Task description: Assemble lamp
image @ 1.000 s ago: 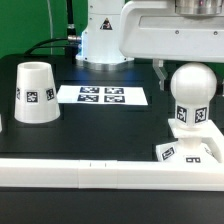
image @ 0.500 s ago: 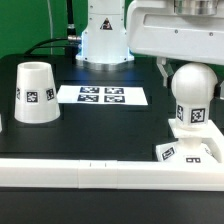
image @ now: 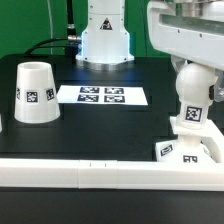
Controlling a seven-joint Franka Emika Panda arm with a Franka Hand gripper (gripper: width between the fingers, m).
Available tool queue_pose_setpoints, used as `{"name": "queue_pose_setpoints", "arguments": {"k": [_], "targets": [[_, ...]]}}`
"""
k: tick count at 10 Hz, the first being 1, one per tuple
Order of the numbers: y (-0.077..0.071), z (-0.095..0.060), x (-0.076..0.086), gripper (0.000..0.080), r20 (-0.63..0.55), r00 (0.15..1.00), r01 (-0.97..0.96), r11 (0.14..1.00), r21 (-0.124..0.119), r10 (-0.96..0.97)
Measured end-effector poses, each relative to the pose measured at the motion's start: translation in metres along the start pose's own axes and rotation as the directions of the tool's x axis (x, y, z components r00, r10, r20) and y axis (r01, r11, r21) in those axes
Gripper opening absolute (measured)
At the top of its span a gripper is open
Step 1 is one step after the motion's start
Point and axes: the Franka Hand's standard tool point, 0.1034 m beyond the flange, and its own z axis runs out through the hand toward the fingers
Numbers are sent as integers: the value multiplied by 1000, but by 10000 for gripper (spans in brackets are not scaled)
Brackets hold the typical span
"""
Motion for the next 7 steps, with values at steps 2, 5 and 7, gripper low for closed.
{"name": "queue_pose_setpoints", "arguments": {"k": [2, 5, 7], "targets": [[-3, 0, -4, 577, 20, 979, -203, 979, 16, 203], [-6, -1, -9, 580, 56, 943, -329, 944, 21, 327], [-3, -1, -11, 672, 54, 962, -267, 964, 9, 266]]}}
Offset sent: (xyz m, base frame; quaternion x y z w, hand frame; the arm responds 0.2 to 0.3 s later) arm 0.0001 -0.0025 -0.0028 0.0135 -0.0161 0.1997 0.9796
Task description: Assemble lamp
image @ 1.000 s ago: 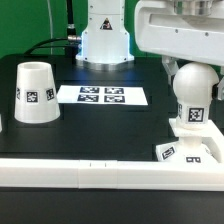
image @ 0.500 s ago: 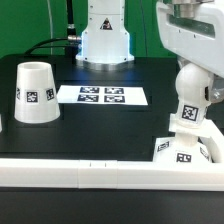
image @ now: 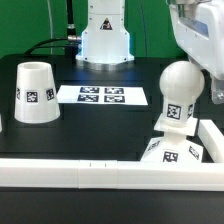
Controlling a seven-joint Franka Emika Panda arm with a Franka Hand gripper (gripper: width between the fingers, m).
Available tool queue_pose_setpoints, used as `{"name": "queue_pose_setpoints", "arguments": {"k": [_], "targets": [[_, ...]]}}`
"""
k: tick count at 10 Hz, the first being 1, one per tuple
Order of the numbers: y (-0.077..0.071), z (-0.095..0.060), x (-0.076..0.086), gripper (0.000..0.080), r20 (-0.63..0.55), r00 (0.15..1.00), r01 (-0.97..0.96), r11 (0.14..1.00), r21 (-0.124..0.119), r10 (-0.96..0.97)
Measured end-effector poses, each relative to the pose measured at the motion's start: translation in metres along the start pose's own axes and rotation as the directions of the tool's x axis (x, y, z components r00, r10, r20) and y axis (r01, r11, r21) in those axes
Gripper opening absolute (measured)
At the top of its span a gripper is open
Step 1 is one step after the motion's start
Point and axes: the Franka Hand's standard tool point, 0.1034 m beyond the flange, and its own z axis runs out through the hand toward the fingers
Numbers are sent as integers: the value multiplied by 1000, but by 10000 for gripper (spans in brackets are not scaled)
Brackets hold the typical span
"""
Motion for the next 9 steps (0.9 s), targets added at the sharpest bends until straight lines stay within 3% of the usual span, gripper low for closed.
{"name": "queue_pose_setpoints", "arguments": {"k": [1, 2, 4, 6, 9], "targets": [[8, -5, -7, 694, 18, 992, 126, 990, -57, -126], [9, -9, -13, 698, 28, 974, 228, 972, -61, -227], [22, -12, -13, 699, 28, 860, 511, 859, -42, -510], [43, -20, 1, 699, 39, 887, 462, 886, -37, -461], [41, -17, -3, 699, 40, 880, 474, 880, -39, -473]]}}
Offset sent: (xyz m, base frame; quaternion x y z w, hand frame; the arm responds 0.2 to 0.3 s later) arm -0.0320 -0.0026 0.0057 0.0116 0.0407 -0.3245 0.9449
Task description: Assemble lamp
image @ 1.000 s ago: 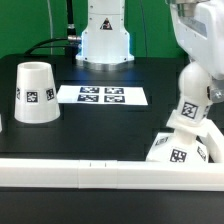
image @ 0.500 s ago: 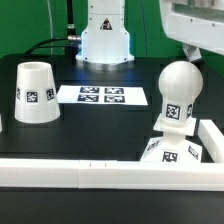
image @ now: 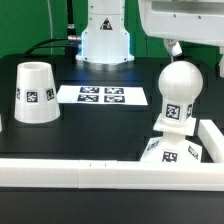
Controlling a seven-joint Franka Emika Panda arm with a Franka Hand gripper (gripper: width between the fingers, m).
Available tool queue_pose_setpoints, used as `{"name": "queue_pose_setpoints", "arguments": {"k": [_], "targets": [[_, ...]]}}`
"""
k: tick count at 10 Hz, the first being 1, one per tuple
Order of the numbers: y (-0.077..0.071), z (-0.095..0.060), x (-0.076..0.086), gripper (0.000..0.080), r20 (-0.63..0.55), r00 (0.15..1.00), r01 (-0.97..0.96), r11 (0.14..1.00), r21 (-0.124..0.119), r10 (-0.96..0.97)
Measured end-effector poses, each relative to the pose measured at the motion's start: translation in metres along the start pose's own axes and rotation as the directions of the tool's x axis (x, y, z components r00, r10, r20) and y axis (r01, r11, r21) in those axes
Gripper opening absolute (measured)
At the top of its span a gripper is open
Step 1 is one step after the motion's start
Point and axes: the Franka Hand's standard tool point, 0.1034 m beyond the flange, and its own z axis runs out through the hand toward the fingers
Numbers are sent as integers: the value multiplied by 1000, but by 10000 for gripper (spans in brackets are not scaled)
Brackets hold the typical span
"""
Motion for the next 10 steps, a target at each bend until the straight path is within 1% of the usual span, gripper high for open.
{"name": "queue_pose_setpoints", "arguments": {"k": [1, 2, 3, 4, 5, 6, 7, 8, 9, 10], "targets": [[0, 0, 0, 699, 0, 1000, 0, 1000, -1, 0], [4, 1, 0, 699, 0, 997, 72, 997, -6, -72], [16, 1, 0, 699, 5, 983, 186, 982, -17, -186], [35, -2, 4, 699, 7, 958, 286, 958, -12, -286], [60, -8, 13, 699, 1, 939, 344, 939, -4, -344], [80, -13, 27, 699, 0, 918, 396, 918, -5, -396], [95, -18, 43, 699, -1, 901, 434, 901, -2, -434], [106, -23, 59, 699, -3, 904, 428, 904, -3, -428], [111, -25, 65, 699, -8, 910, 414, 910, -4, -414], [109, -24, 62, 699, -6, 907, 420, 907, -4, -420]]}}
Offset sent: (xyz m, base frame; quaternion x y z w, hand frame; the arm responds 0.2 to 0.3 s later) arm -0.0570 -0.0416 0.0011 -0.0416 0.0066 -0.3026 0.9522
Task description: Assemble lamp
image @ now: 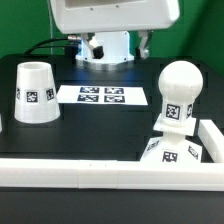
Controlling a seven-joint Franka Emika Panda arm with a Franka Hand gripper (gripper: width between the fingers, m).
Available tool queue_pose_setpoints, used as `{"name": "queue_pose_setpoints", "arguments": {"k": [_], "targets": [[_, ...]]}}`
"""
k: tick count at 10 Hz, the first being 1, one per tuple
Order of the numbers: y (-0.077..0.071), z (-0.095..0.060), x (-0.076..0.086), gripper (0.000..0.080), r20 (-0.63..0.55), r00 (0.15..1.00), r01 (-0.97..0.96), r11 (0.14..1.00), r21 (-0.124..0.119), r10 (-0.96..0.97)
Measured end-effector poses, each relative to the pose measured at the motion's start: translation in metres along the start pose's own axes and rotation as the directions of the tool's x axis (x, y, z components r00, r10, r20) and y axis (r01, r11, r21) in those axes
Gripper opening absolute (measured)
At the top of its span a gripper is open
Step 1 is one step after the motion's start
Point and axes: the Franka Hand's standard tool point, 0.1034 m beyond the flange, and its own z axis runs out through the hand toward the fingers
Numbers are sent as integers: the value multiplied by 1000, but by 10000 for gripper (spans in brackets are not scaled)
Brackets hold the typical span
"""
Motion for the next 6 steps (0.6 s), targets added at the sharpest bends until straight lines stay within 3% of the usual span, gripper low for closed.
{"name": "queue_pose_setpoints", "arguments": {"k": [3, 4, 5, 6], "targets": [[0, 0, 0, 699, 1, 1000, 0, 1000, -1, 0], [7, 0, -1, 699, 4, 993, 115, 993, -24, -115], [23, -3, -2, 699, 7, 963, 271, 961, -62, -271], [40, -6, -4, 699, 3, 928, 371, 926, -76, -372]]}}
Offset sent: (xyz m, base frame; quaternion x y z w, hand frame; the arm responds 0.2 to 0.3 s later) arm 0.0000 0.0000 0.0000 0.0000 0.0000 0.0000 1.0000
